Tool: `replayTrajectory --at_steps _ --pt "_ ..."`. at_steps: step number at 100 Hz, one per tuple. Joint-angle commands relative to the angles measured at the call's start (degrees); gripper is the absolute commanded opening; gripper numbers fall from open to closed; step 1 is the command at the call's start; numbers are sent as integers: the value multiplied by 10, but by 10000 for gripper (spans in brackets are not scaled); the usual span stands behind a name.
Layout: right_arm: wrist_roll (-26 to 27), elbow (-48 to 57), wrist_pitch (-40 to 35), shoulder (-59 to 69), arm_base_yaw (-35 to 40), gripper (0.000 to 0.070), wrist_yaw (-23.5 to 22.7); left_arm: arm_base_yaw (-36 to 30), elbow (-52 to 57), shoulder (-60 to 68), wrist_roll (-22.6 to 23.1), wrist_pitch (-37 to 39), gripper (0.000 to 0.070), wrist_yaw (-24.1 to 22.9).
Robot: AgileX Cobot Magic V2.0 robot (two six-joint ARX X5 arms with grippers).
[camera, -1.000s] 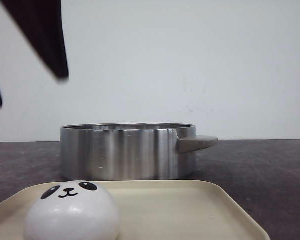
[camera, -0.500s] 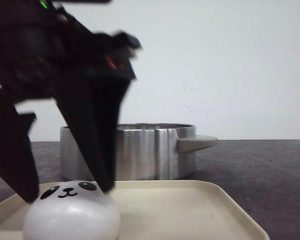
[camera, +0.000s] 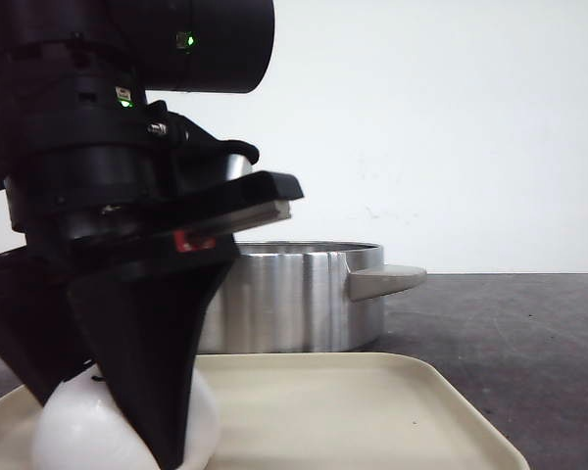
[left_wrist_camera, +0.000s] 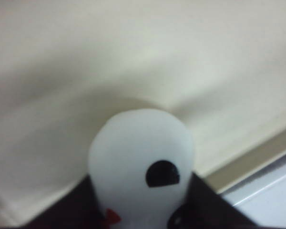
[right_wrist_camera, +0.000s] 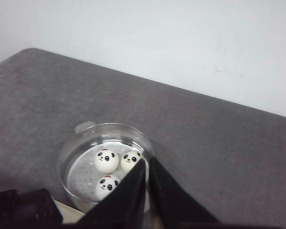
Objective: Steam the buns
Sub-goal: 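Lower the left gripper onto the last panda bun and grasp it, then lift the bun with the left gripper and lower it into the pot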
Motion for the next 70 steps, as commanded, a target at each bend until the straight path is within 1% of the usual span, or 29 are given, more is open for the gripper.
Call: replayTrajectory --at_steps 1,10,19,29,36,43,51,56,70 --pt "12 11 -41 1 10 4 5 -6 12 2 16 -10 5 -1" --pt "12 11 -41 -6 10 4 9 -7 36 -21 25 -35 5 16" --pt "12 11 -41 -8 10 4 21 -7 80 -54 44 -62 5 16" --pt "12 11 -41 -16 10 4 24 -6 142 -84 87 -60 5 10" --pt "12 11 -41 -20 10 4 24 4 193 -89 134 -48 5 10" --pt "10 11 -41 -21 10 4 24 27 246 -78 168 -43 5 10" --pt "5 11 -41 -23 10 4 24 64 297 -49 182 -50 5 13" --pt "3 11 -41 -26 10 4 24 89 323 -25 190 -63 5 13" --pt "3 11 -41 -28 10 4 19 150 370 52 241 -100 5 9"
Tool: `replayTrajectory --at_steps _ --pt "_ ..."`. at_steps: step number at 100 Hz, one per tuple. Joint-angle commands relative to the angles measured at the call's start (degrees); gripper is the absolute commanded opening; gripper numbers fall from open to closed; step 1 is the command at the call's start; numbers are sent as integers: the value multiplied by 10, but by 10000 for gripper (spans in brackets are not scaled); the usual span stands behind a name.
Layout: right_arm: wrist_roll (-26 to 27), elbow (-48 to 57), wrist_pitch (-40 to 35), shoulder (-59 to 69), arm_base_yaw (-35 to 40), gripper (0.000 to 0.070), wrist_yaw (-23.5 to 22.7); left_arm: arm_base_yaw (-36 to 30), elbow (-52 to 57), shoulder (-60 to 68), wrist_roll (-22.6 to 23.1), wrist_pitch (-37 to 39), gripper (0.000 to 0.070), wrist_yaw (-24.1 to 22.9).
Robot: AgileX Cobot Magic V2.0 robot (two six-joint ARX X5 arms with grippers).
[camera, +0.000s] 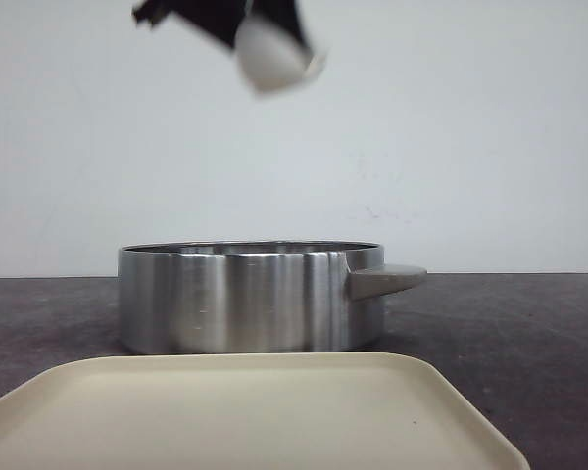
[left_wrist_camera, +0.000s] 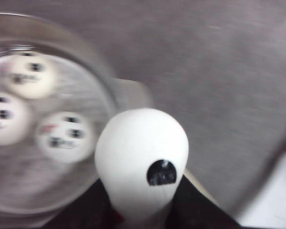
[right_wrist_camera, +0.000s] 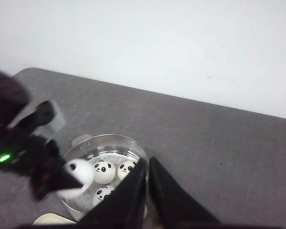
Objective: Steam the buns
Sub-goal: 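Lift the bun with the left gripper and lower it into the pot, then open the left gripper to release the bun and withdraw upward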
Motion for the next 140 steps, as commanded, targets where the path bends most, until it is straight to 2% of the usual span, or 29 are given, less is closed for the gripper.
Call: replayTrajectory --at_steps 1,20,35,68,86,89,92,103,108,130,140 --pt "-1 11 -41 4 9 4 0 14 20 45 47 -11 5 -3" --pt "0 11 -41 0 10 4 -5 58 51 143 41 -19 5 -16" --pt "0 11 -41 0 10 4 -19 68 53 191 42 -10 20 -50" --pt "-1 11 -41 -14 10 4 -38 76 53 243 42 -3 25 -67" --pt "-1 11 -41 -20 9 4 -39 81 53 264 42 -31 41 -92" --pt "-1 11 -42 -23 10 4 -38 82 53 267 42 -33 78 -95" --pt "-1 11 -42 -25 10 4 -39 82 53 269 42 -34 150 -97" --pt "-3 11 -42 -30 9 4 -39 83 53 270 30 -29 561 -104" --pt "-5 11 -42 -33 10 4 -39 83 54 270 25 -29 696 -107" --pt "-7 11 -42 -34 9 4 -39 83 82 263 24 -48 700 -107" --pt "-10 10 -42 -34 9 4 -37 81 117 245 0 -58 700 -105"
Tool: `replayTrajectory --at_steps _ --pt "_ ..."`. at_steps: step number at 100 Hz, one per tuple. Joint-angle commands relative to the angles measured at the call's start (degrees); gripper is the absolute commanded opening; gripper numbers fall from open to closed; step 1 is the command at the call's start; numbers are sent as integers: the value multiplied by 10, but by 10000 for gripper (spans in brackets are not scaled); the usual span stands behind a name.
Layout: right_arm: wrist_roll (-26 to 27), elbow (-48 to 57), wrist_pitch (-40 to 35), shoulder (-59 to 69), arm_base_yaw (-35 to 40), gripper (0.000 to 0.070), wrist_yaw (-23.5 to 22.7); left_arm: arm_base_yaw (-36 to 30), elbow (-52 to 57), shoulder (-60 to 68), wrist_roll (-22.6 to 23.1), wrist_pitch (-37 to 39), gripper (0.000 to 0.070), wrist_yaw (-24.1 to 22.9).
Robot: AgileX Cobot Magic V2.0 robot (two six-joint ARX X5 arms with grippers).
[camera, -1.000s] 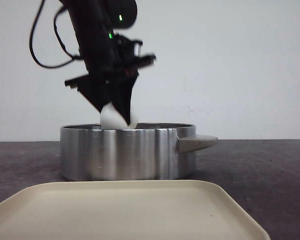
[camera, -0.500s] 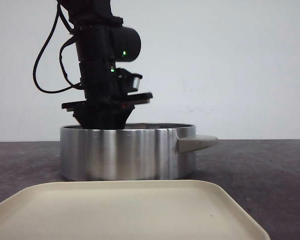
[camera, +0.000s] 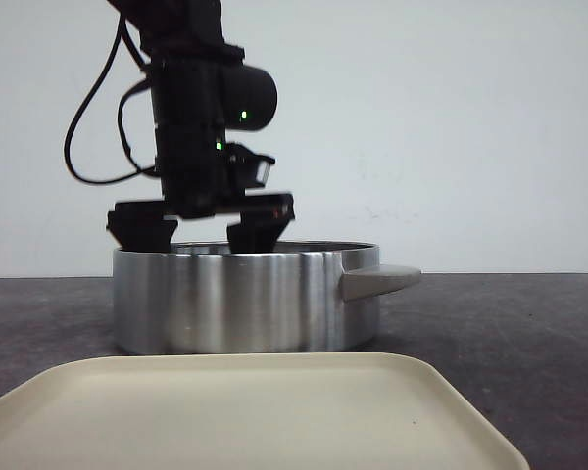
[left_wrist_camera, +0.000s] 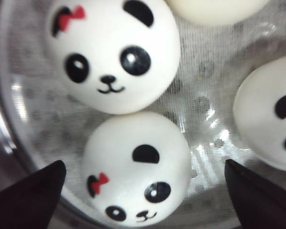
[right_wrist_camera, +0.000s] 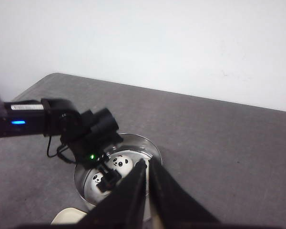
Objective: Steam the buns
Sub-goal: 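Open the left gripper to release the bun and withdraw upward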
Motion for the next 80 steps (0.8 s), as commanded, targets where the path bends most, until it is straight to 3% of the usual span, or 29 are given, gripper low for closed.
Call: replayTrajectory --at_steps 1,10,14,19,27,28,43,60,70,80 --pt "-10 10 -42 5 9 4 2 -4 36 -17 -25 5 700 0" --pt "-19 0 -42 5 9 4 15 -8 54 -59 -59 33 700 1" --pt "-19 -12 -42 5 9 4 28 -12 54 -85 -73 54 641 1" --pt "-20 -28 -42 5 9 4 38 -17 54 -120 -84 78 461 4" --pt "-19 -59 -42 4 9 4 41 -32 54 -178 -87 104 29 5" --pt "-19 -63 -42 4 9 4 41 -34 54 -185 -87 106 0 5" --pt "-14 -155 -10 1 9 4 56 -80 54 -284 -87 112 9 -16" --pt "-15 -302 150 -27 9 7 44 -141 54 -389 -79 95 9 -61" --pt "-15 -385 263 -52 9 10 2 -184 51 -442 -73 72 10 -83" --pt "-34 -467 405 -74 9 11 -73 -231 35 -497 -66 23 10 -144"
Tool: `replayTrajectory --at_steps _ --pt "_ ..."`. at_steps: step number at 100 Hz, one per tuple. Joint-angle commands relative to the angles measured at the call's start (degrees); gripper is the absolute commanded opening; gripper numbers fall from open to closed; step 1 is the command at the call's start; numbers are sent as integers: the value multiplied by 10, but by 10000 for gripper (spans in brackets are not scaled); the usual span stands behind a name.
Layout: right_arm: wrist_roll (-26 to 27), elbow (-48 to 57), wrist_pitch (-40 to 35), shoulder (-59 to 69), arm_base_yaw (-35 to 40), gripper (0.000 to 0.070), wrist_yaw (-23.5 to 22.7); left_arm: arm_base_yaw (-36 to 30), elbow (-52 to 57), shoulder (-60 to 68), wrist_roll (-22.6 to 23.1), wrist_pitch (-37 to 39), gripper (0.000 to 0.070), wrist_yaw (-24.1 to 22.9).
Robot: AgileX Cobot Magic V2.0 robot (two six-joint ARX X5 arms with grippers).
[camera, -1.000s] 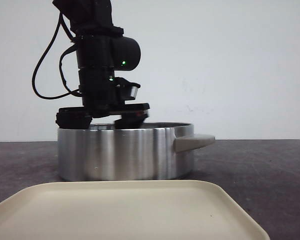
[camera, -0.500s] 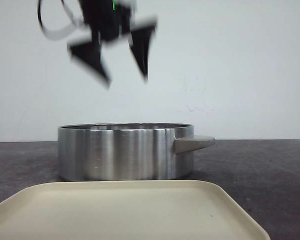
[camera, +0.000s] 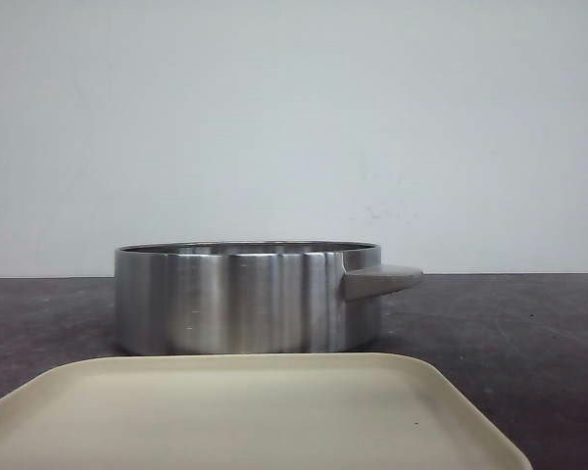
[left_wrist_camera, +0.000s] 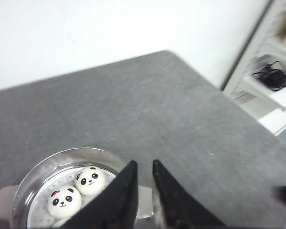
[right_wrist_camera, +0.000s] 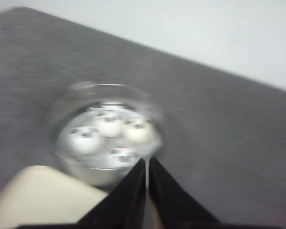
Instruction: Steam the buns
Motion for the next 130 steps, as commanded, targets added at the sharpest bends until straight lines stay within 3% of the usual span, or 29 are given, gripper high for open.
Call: replayTrajectory --at_steps 1,17,24,36,58,80,91,130 --pt "-24 -44 115 -5 9 10 -50 -29 -7 -24 13 -31 9 -45" --pt "-143 -123 326 -14 9 11 -223 -88 -117 -135 -35 -60 10 -131" --pt "-167 -137 386 -5 10 10 -258 -98 -172 -184 -70 -60 9 -152" --pt "-166 -137 423 13 9 10 -258 -100 -239 -249 -123 -65 10 -160" --pt "-163 -137 428 16 9 10 -262 -100 -259 -296 -172 -132 12 -160" --pt "-163 -137 428 16 9 10 -262 -100 -259 -306 -174 -143 16 -160" --pt "-163 -137 428 16 9 10 -262 -100 -259 -304 -200 -131 16 -160" --pt "-163 -137 428 16 9 10 -262 -100 -259 -305 -199 -106 16 -160"
